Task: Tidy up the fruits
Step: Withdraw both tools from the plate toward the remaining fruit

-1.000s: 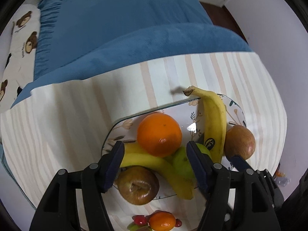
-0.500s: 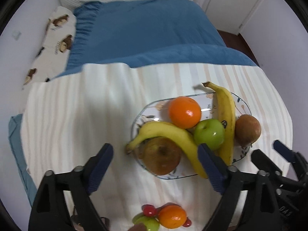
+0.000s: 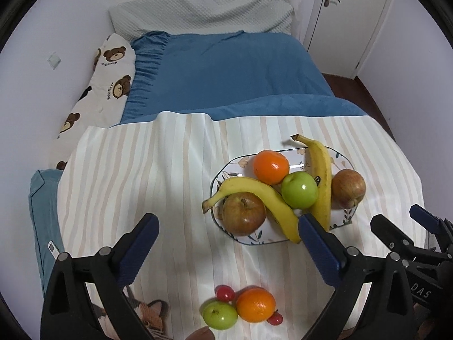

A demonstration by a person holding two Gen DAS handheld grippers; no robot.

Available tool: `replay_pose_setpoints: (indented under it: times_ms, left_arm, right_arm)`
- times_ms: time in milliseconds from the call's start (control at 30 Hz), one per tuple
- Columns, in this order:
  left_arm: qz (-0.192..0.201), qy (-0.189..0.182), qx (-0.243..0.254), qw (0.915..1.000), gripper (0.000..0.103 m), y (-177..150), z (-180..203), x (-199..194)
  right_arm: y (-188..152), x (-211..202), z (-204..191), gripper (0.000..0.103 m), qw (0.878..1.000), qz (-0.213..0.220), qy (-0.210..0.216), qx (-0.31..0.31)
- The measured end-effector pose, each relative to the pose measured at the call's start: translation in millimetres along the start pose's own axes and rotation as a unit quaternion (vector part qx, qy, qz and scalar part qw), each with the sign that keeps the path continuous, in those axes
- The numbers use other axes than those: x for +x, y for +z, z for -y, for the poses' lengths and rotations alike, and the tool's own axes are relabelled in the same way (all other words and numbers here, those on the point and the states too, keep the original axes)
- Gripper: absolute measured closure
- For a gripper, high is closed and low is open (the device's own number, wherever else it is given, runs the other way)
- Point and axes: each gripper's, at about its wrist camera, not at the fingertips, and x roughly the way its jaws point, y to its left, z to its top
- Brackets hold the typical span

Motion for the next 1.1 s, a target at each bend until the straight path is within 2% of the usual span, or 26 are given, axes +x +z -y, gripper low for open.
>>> replay_pose_setpoints:
  times_ms: [367,633,933,1100]
  left_arm:
    - [0.073,0.003,-0.002,0.9974,0.002,-36,15,-74]
    - [0.105,0.002,-0.005,0.9945,0.002,-60,23,-119]
    - [0.124,0.004,-0.015,0.9921,0.002,-78,25,-138]
    - [0.121,0.012,-0.023,0.9923,0.002,-82,20,-134]
  right_arm:
    - [-22,-84,5,0.003,0.998,0.066,-0.002,-0.02]
    - [-49,-137,10,0.003,0.994,0.104,0.007,-0.019]
    - [-66,-172,14,0.003,0.991,0.129,0.013,-0.015]
    - [-68,-170,15,0.003,0.992,0.129,0.018,-0.007]
